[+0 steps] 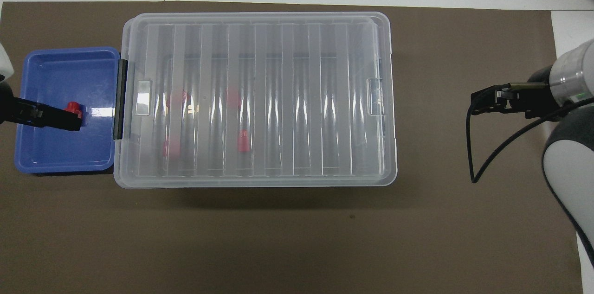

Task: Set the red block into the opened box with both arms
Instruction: 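Move the right gripper to the clear lid's end handle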

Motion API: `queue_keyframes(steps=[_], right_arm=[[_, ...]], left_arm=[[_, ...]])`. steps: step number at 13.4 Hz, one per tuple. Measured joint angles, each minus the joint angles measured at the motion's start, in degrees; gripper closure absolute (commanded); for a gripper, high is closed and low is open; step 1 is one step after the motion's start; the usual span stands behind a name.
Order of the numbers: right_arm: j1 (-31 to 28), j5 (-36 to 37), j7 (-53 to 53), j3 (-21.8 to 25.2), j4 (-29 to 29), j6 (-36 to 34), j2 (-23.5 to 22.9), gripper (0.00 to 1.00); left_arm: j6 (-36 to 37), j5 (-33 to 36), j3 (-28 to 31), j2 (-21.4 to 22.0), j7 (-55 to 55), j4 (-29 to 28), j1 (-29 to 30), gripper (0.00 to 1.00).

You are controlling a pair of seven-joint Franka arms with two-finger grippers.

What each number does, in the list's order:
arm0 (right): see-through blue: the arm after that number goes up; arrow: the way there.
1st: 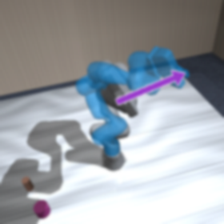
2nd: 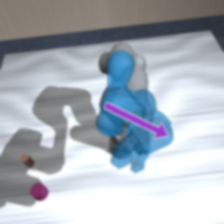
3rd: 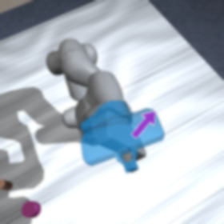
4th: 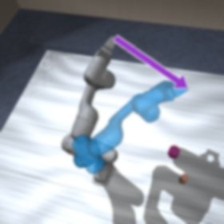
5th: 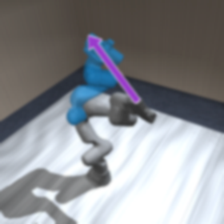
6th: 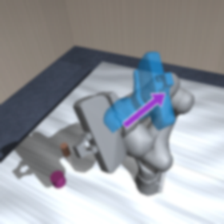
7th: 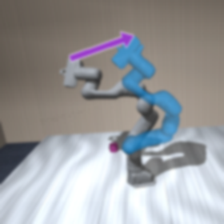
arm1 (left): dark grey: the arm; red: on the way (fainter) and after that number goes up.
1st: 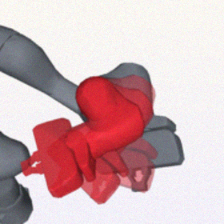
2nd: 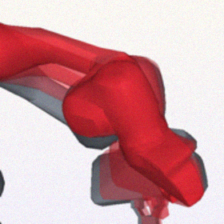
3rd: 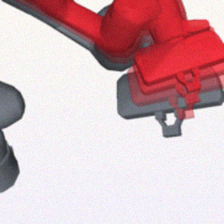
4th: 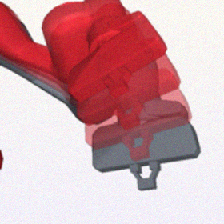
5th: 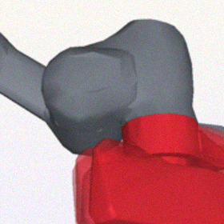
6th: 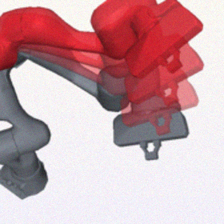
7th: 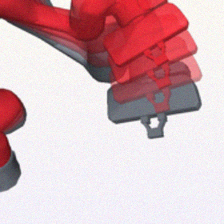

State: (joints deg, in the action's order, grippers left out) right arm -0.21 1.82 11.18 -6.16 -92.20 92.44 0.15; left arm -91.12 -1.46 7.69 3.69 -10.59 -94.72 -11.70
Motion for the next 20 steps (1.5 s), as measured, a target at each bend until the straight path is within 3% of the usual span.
queue_keyframes(steps=[5,12,20], right_arm=[[-0.1,-1.5,0.0,0.0,-0.4,1.2,0.0,0.01],[1.7,-1.8,2.8,-0.4,-5.5,11.0,-0.2,0.02],[7.2,-1.8,10.6,-0.7,-9.3,21.2,-5.1,0.03]], left_arm=[[0.0,0.0,0.0,0.0,0.0,0.0,0.0,0.00],[0.0,0.0,0.0,0.0,0.0,0.0,0.0,0.00],[0.0,0.0,0.0,0.0,0.0,0.0,0.0,0.00]])
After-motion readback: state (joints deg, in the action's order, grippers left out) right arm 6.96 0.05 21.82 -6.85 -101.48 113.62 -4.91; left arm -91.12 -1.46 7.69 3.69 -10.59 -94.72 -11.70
